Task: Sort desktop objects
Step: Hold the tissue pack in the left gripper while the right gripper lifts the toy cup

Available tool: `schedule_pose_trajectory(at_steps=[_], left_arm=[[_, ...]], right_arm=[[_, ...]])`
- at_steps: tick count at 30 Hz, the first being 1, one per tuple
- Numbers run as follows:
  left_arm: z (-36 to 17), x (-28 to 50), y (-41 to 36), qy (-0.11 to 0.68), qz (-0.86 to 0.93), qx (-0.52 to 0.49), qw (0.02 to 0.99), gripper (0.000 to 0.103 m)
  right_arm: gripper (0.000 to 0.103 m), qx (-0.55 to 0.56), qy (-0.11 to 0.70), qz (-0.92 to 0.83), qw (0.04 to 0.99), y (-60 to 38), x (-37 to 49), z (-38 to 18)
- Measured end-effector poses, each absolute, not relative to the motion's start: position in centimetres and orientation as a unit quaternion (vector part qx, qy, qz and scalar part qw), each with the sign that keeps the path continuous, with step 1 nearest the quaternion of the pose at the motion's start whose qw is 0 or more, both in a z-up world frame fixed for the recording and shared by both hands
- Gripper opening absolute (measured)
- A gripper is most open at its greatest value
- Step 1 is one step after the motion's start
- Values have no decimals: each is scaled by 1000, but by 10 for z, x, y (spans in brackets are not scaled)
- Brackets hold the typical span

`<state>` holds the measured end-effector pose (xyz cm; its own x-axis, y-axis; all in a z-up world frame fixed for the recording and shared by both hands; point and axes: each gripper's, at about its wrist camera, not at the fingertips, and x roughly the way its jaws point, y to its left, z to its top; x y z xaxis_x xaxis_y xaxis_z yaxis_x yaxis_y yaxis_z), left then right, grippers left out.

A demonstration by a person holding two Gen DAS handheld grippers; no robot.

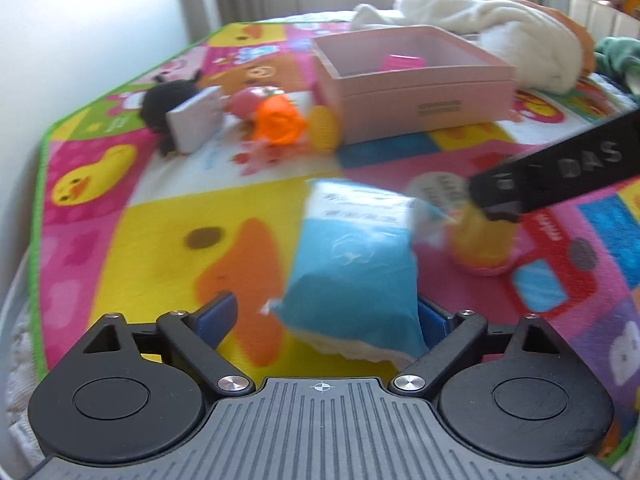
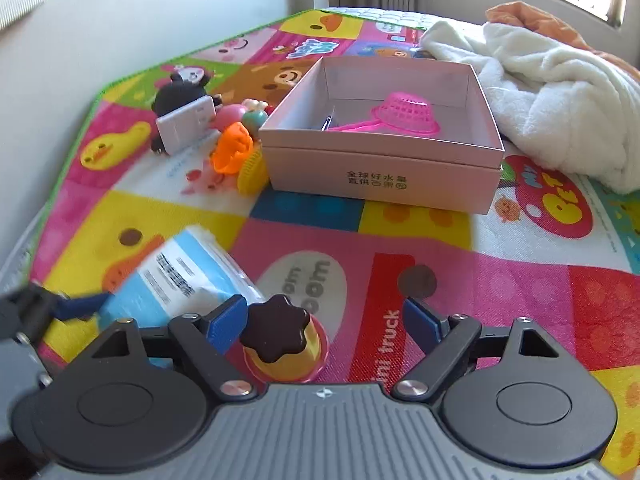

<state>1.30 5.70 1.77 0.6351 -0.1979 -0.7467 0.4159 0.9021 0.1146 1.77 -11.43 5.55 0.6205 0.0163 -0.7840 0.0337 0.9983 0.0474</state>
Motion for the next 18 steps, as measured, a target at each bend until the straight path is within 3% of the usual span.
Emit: schedule_pose_trajectory(at_steps=[10, 14, 18], left_arm=[[21, 28, 88, 402, -132, 115, 899, 97], [21, 26, 83, 399, -153, 112, 897, 99], [25, 25, 74, 382, -171, 131, 899, 100]], right_arm=[[83, 46, 426, -22, 903, -112, 8, 53], [53, 44, 476, -22, 878, -107, 26, 30], [50, 56, 455, -31, 888, -111, 19, 38]])
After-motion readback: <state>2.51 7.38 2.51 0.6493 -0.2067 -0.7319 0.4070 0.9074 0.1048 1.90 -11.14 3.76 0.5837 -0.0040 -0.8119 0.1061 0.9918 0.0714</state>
